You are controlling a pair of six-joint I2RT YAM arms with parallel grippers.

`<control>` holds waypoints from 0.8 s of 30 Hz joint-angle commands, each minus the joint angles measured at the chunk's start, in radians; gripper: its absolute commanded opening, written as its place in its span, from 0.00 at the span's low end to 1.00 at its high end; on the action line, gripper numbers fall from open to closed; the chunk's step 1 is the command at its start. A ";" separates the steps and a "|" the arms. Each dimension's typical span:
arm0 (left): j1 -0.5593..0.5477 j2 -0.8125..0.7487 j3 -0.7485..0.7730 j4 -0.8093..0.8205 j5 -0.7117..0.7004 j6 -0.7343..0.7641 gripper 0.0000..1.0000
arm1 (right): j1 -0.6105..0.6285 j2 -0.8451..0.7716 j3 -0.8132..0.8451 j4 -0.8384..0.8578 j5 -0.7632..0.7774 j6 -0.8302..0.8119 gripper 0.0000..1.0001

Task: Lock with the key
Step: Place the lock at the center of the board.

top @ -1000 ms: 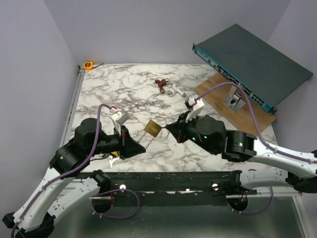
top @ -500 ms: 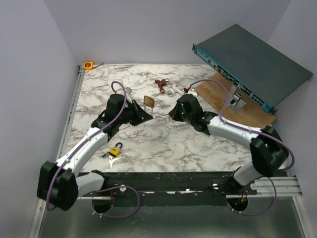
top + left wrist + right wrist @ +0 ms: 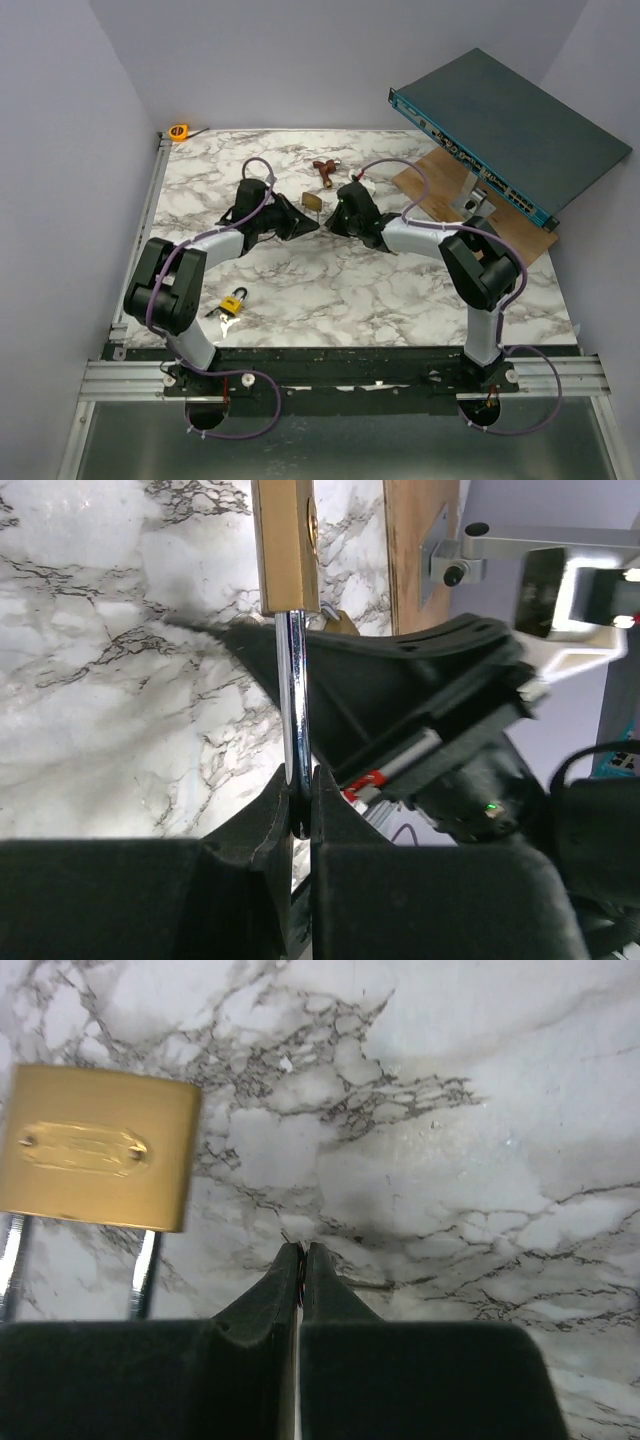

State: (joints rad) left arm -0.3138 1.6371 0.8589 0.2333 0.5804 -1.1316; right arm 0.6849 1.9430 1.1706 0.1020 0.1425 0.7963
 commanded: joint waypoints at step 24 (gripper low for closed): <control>0.013 0.107 0.141 -0.265 -0.088 0.099 0.63 | 0.019 0.078 0.253 -0.210 0.059 -0.073 0.01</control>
State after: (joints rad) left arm -0.3084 1.8286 0.9966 0.1123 0.5865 -1.1149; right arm 0.6876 1.9766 1.3739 -0.0418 0.1791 0.7364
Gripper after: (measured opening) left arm 0.615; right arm 0.016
